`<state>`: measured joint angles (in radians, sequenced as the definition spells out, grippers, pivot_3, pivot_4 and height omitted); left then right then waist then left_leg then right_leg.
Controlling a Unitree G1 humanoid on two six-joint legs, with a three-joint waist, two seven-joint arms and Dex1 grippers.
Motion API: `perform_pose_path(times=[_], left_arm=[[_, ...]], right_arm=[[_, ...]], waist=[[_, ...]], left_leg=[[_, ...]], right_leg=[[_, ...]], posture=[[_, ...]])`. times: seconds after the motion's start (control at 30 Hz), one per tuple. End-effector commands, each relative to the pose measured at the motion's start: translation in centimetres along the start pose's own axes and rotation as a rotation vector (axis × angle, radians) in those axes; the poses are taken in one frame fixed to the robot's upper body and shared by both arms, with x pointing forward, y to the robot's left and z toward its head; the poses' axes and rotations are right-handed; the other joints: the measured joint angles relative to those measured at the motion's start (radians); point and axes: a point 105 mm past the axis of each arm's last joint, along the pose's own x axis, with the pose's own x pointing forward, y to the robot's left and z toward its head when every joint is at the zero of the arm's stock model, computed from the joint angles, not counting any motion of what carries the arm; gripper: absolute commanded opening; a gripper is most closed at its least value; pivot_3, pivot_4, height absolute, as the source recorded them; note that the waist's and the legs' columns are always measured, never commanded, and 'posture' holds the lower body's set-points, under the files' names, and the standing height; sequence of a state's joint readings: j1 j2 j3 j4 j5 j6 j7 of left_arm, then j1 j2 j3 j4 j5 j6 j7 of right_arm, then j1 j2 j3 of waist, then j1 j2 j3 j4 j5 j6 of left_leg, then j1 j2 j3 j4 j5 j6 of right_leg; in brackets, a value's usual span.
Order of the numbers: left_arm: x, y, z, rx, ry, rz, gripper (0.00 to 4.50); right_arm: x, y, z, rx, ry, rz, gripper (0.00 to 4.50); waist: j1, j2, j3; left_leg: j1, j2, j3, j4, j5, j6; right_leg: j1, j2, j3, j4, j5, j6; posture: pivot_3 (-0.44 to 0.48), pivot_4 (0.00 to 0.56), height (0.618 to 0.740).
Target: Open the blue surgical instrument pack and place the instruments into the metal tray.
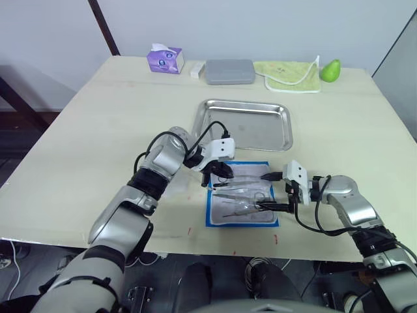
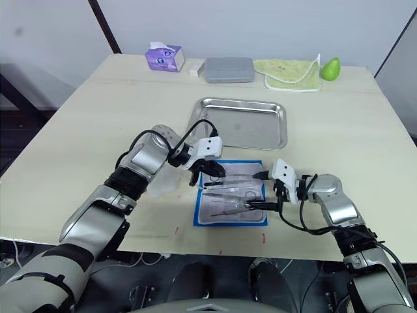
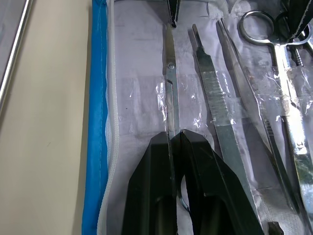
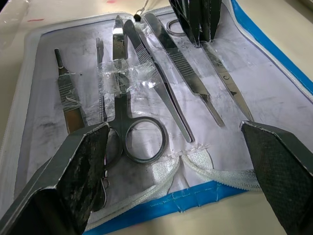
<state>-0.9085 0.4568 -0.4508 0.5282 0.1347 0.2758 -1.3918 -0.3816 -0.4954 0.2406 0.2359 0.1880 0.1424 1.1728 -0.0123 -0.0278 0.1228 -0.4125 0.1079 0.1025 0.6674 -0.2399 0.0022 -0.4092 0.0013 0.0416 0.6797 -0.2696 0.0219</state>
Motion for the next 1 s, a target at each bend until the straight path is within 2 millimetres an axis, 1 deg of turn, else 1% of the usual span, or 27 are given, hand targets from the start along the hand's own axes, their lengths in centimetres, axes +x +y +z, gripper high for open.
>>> perform_pose_path(times=[0.03, 0.37, 0.47, 0.8, 1.0], left_arm=[[-0.5, 0.1, 0.6, 0.019, 0.045, -0.008, 0.03], [-2.0, -0.1, 2.5, 0.041, 0.066, -0.055, 0.03], [-2.5, 0.2, 3.0, 0.047, 0.062, -0.045, 0.03], [-3.5, 0.3, 3.2, 0.050, 0.076, -0.039, 0.03], [-4.4, 0.5, 2.8, 0.047, 0.090, -0.020, 0.03]], right_arm=[[1.0, 2.1, -5.2, 0.142, 0.194, 0.060, 4.50], [1.5, 2.5, -5.9, 0.164, 0.225, 0.073, 4.50], [1.5, 2.7, -6.0, 0.169, 0.229, 0.075, 4.50], [1.7, 2.7, -6.1, 0.171, 0.235, 0.079, 4.50], [1.7, 2.7, -6.2, 0.174, 0.243, 0.085, 4.50]], waist=[[-0.002, 0.000, 0.000], [-0.008, 0.000, 0.000], [-0.008, 0.000, 0.000], [-0.014, 0.000, 0.000], [-0.020, 0.000, 0.000]], left_leg=[[0.000, 0.000, 0.000, 0.000, 0.000, 0.000], [0.001, 0.000, -0.001, -0.001, 0.000, 0.000], [0.000, 0.000, -0.001, -0.001, 0.000, 0.000], [0.001, 0.001, -0.002, -0.001, 0.000, 0.000], [0.001, 0.001, -0.002, -0.001, 0.000, 0.000]], right_leg=[[0.000, 0.000, 0.000, 0.000, 0.000, 0.000], [0.000, 0.002, 0.001, 0.000, 0.000, 0.000], [0.000, 0.002, 0.001, 0.000, 0.000, 0.000], [0.000, 0.002, 0.001, 0.000, 0.000, -0.001], [0.000, 0.002, 0.001, 0.000, 0.000, -0.001]], posture=[[0.000, 0.150, 0.740], [0.000, 0.150, 0.740], [0.000, 0.150, 0.740], [0.000, 0.150, 0.740], [0.000, 0.150, 0.740]])
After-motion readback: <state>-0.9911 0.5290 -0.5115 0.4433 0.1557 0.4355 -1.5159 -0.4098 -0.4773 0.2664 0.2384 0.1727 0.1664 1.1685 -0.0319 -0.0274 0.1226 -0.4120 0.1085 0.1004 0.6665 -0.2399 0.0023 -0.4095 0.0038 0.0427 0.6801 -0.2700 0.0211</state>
